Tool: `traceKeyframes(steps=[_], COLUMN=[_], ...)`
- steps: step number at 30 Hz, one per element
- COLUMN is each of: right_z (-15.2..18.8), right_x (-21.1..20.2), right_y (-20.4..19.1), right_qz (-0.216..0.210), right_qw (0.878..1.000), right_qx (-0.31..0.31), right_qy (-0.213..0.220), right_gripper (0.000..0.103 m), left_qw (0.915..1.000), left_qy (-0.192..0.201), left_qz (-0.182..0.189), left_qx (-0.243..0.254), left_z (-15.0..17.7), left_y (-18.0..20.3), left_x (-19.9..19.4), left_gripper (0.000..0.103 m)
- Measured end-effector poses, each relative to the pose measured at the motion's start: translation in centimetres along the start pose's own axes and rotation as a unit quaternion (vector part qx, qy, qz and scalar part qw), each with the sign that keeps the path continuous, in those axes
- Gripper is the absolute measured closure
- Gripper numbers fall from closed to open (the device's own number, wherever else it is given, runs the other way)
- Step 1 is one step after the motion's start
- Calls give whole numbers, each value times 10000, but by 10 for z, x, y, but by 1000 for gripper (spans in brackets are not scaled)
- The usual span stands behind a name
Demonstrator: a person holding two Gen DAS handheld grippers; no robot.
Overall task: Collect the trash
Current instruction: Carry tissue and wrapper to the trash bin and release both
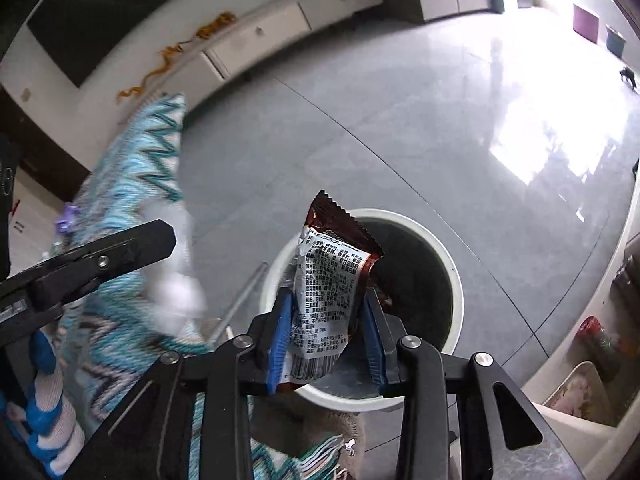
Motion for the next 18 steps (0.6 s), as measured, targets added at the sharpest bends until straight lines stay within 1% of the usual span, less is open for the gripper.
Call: traceKeyframes(steps=[2,4,5,6,7,10,12,15,18], right_z=[0,0,-1,-1,-1,-2,0,6,16], right_x=[9,9,10,11,10,-2,-13,-34,-58], right_y=[6,12,12,11,11,10,5,-1,-13], right_qz=[139,170,191,209,220,159,85,-28,-137], right_qw=[9999,9998,9997,9997,9996,9996,9996,9992,9985], right_qx=[84,136,142,142,147,153,121,80,-13], right_qy=[-42,-43,-22,-2,21,151,251,379,533], right_gripper=[61,60,58,55,55,55,55,55,55], left_qw=[10000,9999,9999,9999,9998,9981,9950,9918,9872], left_qy=[-38,4,57,131,192,586,908,1131,1386], left_qz=[60,78,52,0,-32,-166,-318,-313,-437], left_qx=[-69,-100,-82,-43,-15,123,278,511,650], left_z=[-1,0,0,2,5,6,9,13,23], left_y=[-3,-3,-3,-6,-7,0,5,18,29], left_x=[6,5,4,-3,-9,-36,-60,-89,-122], left_gripper=[55,55,55,55,55,55,55,55,55])
Point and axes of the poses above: each gripper's, at about its wrist camera, not at the fingertips, and x roughly the way its jaws point, y to its right, z to its underside, the point moved 5 cm from there along x, roughly the way its jaws point, and after that the axes turned 8 degrees about x, right-handed, at the moved point
